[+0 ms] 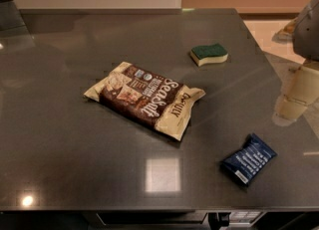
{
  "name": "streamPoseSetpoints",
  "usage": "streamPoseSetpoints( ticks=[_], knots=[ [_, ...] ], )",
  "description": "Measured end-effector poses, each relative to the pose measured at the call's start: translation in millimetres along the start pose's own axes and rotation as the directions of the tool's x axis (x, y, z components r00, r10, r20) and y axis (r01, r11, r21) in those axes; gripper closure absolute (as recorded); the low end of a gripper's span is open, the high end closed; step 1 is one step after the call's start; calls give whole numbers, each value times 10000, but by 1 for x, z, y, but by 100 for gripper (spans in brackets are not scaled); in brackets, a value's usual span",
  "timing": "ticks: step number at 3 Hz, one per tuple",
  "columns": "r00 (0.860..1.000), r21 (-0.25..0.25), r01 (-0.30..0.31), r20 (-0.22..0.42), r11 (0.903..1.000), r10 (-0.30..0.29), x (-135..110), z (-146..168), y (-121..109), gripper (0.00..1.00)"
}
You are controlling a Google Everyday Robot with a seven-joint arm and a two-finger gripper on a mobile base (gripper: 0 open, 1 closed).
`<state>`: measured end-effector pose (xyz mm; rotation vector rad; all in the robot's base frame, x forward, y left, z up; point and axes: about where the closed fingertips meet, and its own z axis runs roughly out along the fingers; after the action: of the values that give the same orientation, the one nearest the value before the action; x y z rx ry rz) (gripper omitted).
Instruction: Move brown chip bag near rxbar blueberry
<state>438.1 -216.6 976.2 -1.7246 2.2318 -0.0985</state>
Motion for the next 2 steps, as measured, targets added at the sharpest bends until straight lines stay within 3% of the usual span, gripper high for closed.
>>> streamPoseSetpoints(
  ticks=[2],
  knots=[
    [9992, 18, 210, 345, 9998, -211, -33, 14, -8, 0]
  ],
)
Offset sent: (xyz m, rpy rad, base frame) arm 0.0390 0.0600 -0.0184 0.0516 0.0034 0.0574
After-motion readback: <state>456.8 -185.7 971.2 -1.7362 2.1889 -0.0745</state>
